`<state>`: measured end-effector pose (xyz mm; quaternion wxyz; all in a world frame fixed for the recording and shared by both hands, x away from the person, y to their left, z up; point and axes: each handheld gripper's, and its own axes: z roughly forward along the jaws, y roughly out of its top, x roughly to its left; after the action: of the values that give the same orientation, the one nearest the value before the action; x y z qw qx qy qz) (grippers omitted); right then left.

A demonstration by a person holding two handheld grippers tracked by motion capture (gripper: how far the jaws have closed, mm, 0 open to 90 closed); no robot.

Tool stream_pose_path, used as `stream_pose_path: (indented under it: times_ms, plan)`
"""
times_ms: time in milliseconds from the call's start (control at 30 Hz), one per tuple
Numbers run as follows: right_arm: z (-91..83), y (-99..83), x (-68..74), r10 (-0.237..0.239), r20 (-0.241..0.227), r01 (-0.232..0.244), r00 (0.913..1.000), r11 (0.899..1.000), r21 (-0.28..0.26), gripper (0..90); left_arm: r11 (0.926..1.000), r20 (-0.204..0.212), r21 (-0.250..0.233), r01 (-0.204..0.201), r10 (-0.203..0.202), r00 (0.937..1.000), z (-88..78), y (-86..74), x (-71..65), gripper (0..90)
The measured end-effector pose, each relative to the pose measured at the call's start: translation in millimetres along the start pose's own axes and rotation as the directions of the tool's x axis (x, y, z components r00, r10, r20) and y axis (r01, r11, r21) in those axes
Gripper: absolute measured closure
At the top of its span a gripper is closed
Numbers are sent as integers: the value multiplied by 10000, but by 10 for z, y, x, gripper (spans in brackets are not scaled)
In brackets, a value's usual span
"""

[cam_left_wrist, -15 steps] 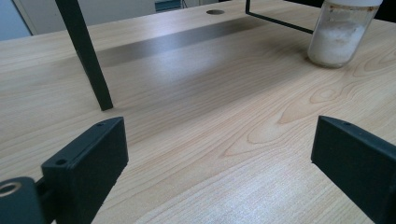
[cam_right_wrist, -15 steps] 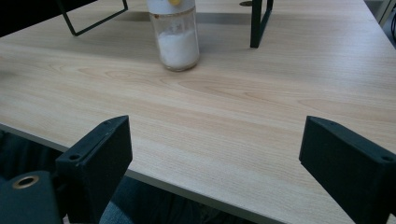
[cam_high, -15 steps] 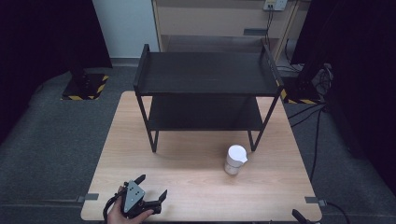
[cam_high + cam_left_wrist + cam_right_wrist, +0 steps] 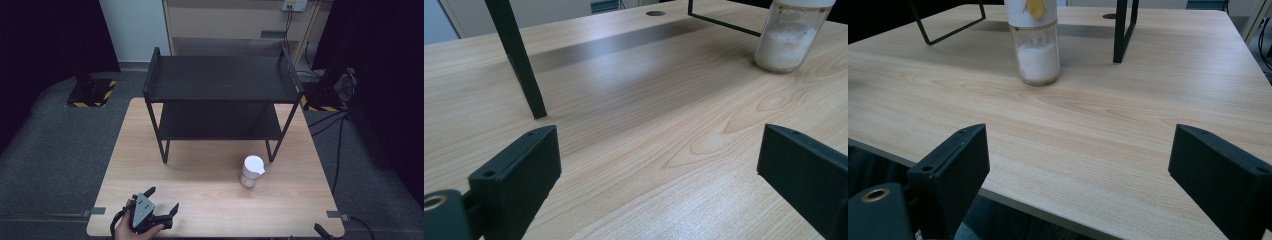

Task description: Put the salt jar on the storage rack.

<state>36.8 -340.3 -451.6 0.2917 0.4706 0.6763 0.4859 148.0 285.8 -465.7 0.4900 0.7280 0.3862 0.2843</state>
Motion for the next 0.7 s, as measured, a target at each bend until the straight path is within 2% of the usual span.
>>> stream_pose_path:
  times_ms: [133, 333, 467, 700]
  plan:
    - [-12, -2, 0, -22, 3, 22, 10000, 9999, -100, 94, 10000, 7, -14, 0, 0, 10000, -3, -1, 1, 27]
    - [-106, 34, -3, -528, 159, 539, 9985, 9959, -727, 93, 10000, -48, -49, 27, -27, 10000, -15, 1, -3, 27]
    - [-128, 93, 15, -825, 295, 846, 9962, 9935, -767, 93, 10000, -56, -35, 23, -24, 10000, -18, 0, -6, 27]
    - [-83, 178, -5, -868, 127, 875, 9961, 9937, -694, 93, 10000, 2, -27, 58, -58, 10000, -17, 1, 0, 27]
